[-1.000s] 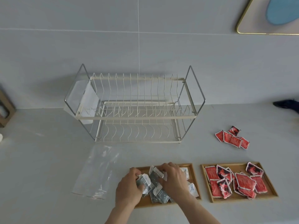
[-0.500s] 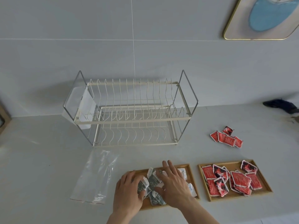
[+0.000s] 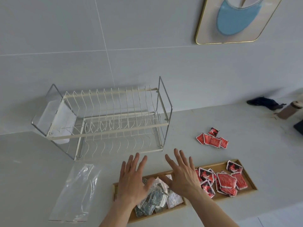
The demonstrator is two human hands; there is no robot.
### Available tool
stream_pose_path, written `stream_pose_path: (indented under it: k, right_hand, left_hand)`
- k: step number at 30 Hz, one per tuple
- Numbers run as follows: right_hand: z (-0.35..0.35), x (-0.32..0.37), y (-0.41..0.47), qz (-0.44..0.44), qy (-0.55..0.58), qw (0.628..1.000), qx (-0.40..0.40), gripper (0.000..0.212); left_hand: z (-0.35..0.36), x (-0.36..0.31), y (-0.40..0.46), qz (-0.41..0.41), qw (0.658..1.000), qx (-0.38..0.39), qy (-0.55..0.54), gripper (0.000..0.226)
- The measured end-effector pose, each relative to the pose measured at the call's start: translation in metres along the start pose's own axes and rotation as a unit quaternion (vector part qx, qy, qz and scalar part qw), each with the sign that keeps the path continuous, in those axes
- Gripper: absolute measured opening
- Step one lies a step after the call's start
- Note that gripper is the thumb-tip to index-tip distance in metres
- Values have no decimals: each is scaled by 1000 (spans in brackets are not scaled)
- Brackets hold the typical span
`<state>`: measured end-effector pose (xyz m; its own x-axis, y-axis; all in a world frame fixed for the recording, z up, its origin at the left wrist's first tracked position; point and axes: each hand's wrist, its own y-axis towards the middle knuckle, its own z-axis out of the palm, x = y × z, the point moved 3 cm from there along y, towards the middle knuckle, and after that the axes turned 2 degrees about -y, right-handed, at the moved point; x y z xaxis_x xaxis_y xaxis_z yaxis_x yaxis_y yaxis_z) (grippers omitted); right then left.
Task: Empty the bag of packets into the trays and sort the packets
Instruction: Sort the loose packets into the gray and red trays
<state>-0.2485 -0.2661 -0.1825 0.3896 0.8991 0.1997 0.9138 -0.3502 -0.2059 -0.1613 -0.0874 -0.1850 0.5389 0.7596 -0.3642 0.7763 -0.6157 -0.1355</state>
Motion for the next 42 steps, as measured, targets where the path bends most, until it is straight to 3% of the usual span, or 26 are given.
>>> stream_pose_path:
  k: [4,11,21,29,35,42]
  right_hand:
    - [-12,-53,11,27,14,999,12,89]
    - [-38,-171,26,67,45,997,5,100]
    - [-49,-308,66,131,95,987,5,78]
    - [-36,-337,104,145,130,981,26,64]
    - [-24,-333,123,92,109,990,19,59]
    - [-24,-343,129,150,159,976,-2,52]
  left_hand:
    - [16,-50,26,7,1000,12,1,87]
    - [57,-167,81,23,998,49,-10,85]
    - [97,-270,185,18,997,60,-37,77]
    - [126,-294,231,-35,996,57,-59,63]
    - [148,-287,246,-68,994,79,-10,72]
    - [152,-279,253,-152,988,34,0,65]
